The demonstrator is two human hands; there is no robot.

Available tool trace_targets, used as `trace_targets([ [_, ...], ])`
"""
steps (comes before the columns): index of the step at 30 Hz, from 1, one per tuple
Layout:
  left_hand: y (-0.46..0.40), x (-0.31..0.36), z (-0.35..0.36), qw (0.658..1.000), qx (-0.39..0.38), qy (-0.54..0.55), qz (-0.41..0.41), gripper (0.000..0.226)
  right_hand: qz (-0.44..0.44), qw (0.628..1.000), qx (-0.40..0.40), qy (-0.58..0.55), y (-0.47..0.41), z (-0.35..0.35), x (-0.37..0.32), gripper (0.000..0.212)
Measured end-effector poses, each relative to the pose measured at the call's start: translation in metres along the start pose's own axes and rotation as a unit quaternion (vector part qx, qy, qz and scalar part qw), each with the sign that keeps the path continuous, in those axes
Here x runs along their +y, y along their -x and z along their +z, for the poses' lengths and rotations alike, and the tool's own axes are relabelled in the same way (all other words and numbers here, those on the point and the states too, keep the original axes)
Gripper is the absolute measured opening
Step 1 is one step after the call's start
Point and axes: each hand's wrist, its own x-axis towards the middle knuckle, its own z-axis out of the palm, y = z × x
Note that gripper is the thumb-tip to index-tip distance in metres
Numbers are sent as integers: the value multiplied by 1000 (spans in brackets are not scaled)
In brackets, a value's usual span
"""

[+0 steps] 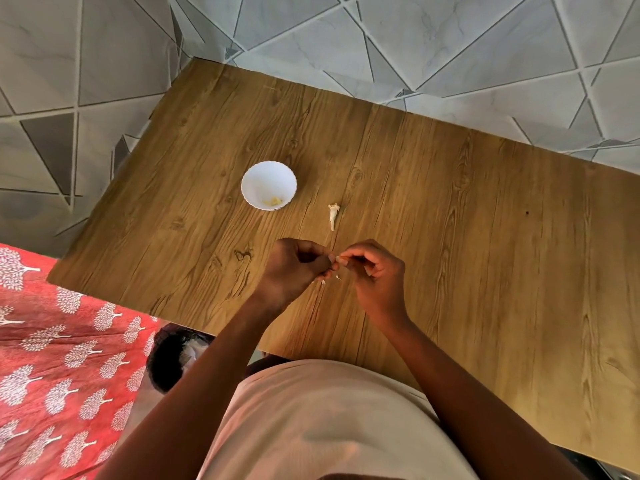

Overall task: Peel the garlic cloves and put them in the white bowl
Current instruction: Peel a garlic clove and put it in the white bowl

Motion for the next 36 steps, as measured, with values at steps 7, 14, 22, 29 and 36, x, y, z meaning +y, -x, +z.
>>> trace_targets([
  [7, -4, -5, -2, 999, -32, 36, -12, 13, 32, 998, 2, -48, -2, 0, -1, 10],
  [14, -10, -8, -3, 935, -66, 297, -181, 25, 21, 995, -12, -95, -6, -1, -6, 11],
  [22, -10, -16, -4, 986, 9, 101, -130, 11, 85, 989, 14, -119, -1, 4, 2, 9],
  [29, -13, -37, -3, 964, 83, -252, -22, 10, 190, 975, 18, -116, 7, 10, 20, 11],
  [36, -12, -45, 1, 966, 67, -246, 43, 20, 246, 962, -21, -115, 9, 17, 25, 15],
])
